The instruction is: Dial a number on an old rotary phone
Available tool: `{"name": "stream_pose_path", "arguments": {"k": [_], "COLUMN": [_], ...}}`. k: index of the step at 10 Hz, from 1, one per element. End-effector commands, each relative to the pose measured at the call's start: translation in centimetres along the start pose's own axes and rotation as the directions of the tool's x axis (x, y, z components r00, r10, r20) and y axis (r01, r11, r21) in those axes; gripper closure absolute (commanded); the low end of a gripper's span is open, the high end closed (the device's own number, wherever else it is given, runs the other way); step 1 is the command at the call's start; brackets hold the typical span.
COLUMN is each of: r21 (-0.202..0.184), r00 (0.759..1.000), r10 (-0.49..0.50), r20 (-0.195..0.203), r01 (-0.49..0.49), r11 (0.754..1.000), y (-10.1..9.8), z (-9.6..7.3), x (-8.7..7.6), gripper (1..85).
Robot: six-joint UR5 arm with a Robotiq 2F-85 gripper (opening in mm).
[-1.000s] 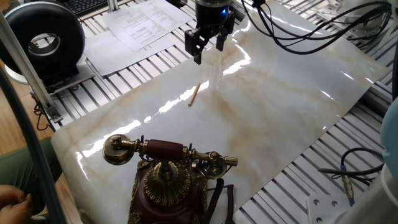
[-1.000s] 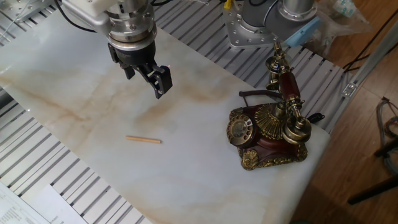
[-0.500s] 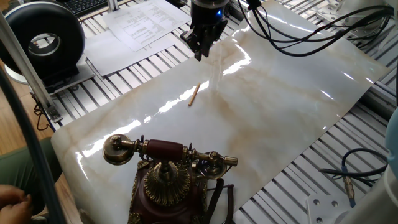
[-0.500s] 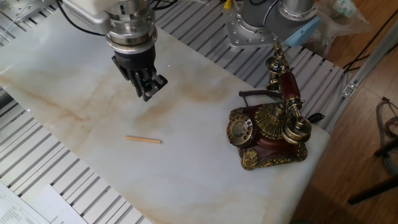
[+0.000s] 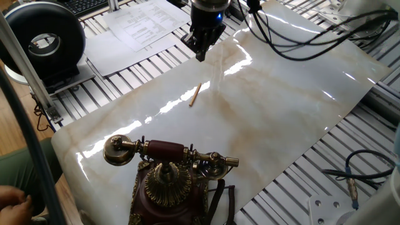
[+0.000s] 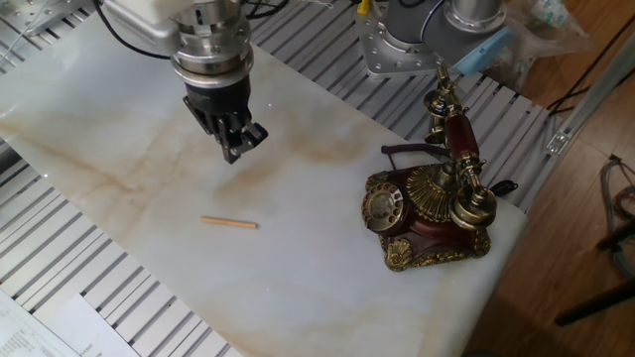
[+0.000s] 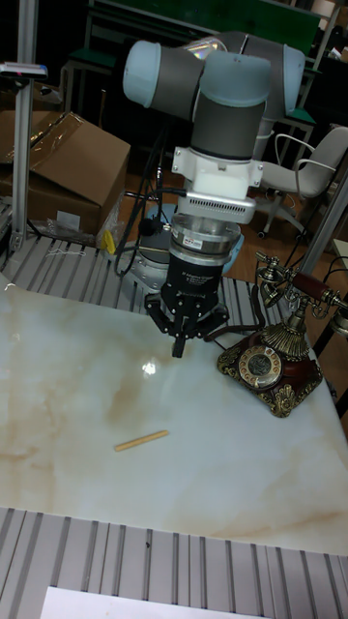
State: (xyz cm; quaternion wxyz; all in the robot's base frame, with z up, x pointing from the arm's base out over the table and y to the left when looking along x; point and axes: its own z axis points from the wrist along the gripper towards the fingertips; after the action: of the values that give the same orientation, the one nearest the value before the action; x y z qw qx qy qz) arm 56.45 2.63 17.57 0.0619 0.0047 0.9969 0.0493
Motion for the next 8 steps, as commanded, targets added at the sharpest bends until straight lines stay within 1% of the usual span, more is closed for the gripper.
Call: {"name": "stream_pose_path", "arguments": {"k": [1, 2, 3, 5, 6, 7, 8], "r21": [-0.077, -0.079, -0.077, -0.083, -0.088, -0.068, -0.048], "r00": [0.998, 0.994, 0.992, 0.994, 0.993, 0.992, 0.993], "r10": [-0.009, -0.024, -0.035, -0.042, -0.045, -0.062, -0.067], "r20": [0.063, 0.103, 0.119, 0.098, 0.113, 0.114, 0.099], "r01": [0.014, 0.032, 0.045, 0.05, 0.055, 0.07, 0.072], "r11": [0.997, 0.996, 0.996, 0.995, 0.995, 0.995, 0.996], "y": [1.2, 1.0, 0.8, 0.8, 0.8, 0.2, -0.4], "z": [1.6, 2.4, 2.6, 2.8, 3.2, 3.2, 3.1], "x": [0.1, -0.3, -0.4, 0.4, 0.4, 0.3, 0.6], "gripper": [84.3, 84.3, 84.3, 84.3, 84.3, 84.3, 84.3]}}
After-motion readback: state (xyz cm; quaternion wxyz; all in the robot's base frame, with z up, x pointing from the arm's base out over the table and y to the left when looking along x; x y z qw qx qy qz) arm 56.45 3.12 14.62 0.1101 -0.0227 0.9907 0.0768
